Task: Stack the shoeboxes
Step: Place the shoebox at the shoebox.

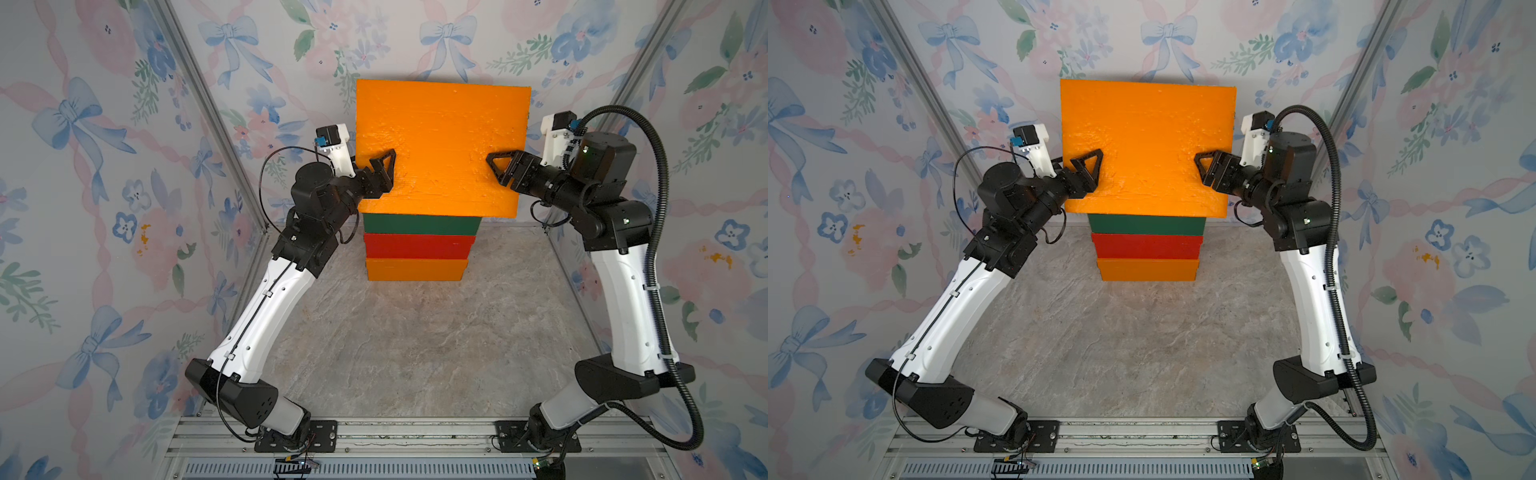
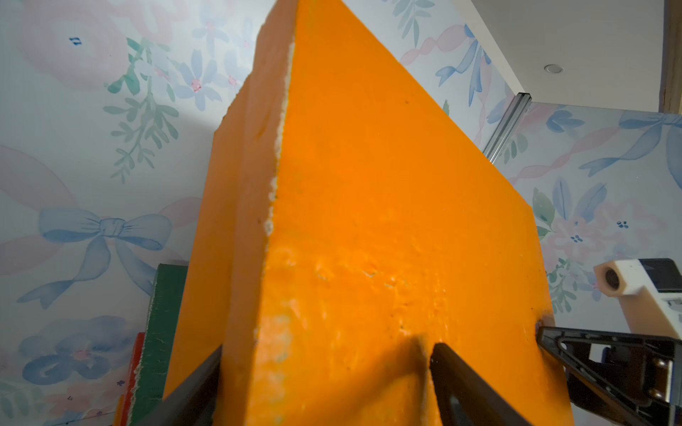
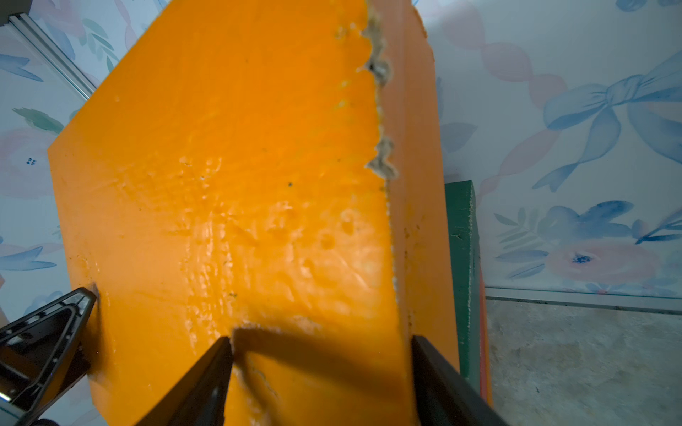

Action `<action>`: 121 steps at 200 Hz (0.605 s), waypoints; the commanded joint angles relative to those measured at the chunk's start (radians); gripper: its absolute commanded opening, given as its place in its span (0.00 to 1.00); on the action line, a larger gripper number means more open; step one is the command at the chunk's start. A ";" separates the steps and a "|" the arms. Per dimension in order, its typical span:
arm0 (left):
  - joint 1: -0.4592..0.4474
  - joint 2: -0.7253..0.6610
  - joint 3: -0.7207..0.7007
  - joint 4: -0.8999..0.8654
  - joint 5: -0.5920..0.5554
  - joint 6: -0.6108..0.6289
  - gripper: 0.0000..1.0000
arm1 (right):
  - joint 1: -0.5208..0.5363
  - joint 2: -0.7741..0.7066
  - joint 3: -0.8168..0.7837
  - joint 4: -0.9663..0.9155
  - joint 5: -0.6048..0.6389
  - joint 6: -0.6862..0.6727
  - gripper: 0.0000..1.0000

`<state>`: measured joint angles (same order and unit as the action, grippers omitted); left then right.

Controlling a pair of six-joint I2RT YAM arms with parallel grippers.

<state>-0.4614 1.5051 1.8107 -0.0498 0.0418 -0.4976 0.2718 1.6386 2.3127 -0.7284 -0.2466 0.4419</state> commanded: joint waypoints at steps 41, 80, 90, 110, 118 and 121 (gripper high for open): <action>-0.049 0.100 0.079 0.043 0.309 -0.044 0.84 | 0.039 0.099 0.077 0.090 -0.283 0.068 0.74; -0.039 0.136 0.106 0.043 0.312 -0.047 0.84 | 0.018 0.119 0.083 0.127 -0.286 0.096 0.74; -0.035 0.144 0.114 0.043 0.314 -0.050 0.84 | 0.015 0.126 0.089 0.134 -0.288 0.101 0.74; -0.028 0.161 0.133 0.044 0.317 -0.053 0.84 | 0.011 0.146 0.123 0.135 -0.291 0.111 0.73; -0.026 0.167 0.139 0.044 0.319 -0.056 0.83 | 0.011 0.154 0.136 0.134 -0.293 0.114 0.73; -0.025 0.168 0.142 0.043 0.320 -0.058 0.84 | 0.009 0.157 0.139 0.134 -0.294 0.115 0.74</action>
<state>-0.4313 1.6360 1.9133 -0.0502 0.0772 -0.5087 0.2192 1.7626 2.3966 -0.6872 -0.2665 0.5011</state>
